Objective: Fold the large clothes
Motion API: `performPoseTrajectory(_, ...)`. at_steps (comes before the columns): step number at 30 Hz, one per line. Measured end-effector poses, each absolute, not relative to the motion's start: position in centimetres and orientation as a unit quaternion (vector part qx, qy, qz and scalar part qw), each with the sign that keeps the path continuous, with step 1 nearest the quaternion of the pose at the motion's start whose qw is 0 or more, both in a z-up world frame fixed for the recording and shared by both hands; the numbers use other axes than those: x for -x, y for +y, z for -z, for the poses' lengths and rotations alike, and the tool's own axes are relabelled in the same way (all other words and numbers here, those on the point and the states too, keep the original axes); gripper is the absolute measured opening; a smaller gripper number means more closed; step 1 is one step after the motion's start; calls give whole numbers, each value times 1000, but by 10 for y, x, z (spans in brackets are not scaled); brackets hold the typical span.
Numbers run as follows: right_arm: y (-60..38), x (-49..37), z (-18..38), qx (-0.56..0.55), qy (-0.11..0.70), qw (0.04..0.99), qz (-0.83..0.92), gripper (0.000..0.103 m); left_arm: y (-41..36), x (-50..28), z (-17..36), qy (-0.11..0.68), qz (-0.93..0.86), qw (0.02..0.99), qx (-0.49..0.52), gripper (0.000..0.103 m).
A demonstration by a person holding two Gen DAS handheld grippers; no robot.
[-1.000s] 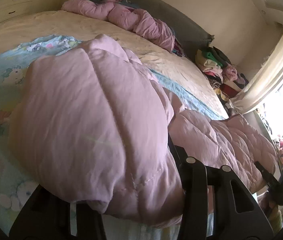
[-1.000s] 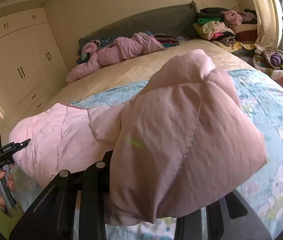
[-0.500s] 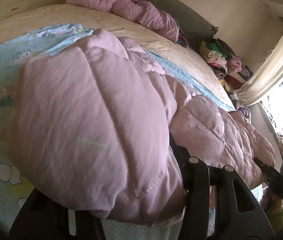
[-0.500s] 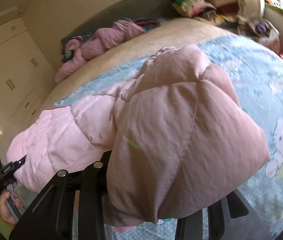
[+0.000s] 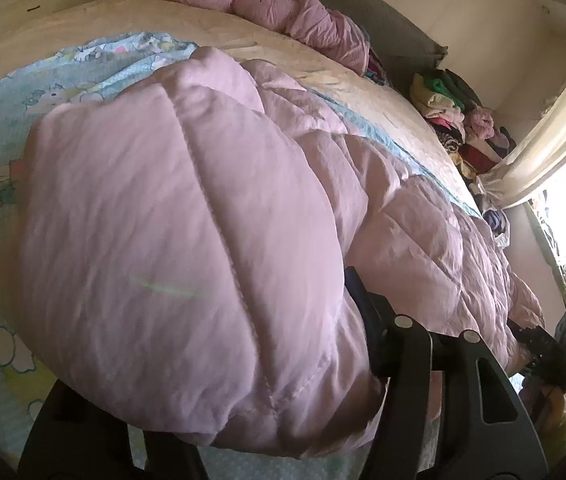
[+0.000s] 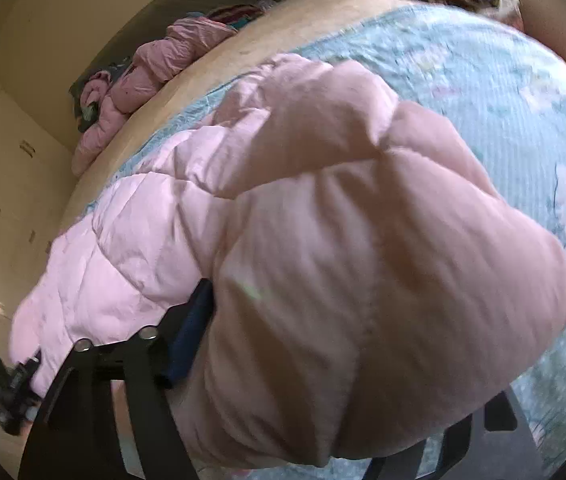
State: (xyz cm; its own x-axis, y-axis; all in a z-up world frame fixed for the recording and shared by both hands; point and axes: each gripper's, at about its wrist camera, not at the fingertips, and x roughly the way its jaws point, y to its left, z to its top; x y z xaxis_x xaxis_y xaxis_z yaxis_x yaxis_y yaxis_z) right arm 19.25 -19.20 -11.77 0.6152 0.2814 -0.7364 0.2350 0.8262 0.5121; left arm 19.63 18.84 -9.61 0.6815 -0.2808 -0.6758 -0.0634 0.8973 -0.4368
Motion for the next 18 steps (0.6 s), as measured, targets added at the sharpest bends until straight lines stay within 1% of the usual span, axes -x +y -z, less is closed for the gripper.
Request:
performPoseTrajectory(5,-200,-182,113,-298,443,845,-15,84,192,-194,96,402,62,886,221,60)
performPoseTrajectory(9,-205,-171,105,-293,442,848,-11,85,194,-189,94,406,60,885,220,65)
performPoseTrajectory(10,-207,-167,103,-292,440,849,-11,85,194,-189,94,408,60,885,218,68)
performPoseTrajectory(12,-210,-161,101,-286,440,851,-6,85,193,-186,91,410,60,884,215,78)
performPoseTrajectory(13,-211,-158,99,-279,438,855,0,85,192,-184,90,412,60,885,211,84)
performPoseTrajectory(14,-213,-155,98,-273,436,857,3,85,190,-182,88,414,62,885,203,93)
performPoseTrajectory(15,-215,-153,97,-269,434,860,6,93,188,-182,87,415,63,886,196,94)
performPoseTrajectory(16,-216,-149,93,-265,425,865,14,98,187,-179,85,415,59,889,185,94)
performPoseTrajectory(18,-218,-145,86,-252,414,875,26,99,187,-175,82,419,53,889,177,94)
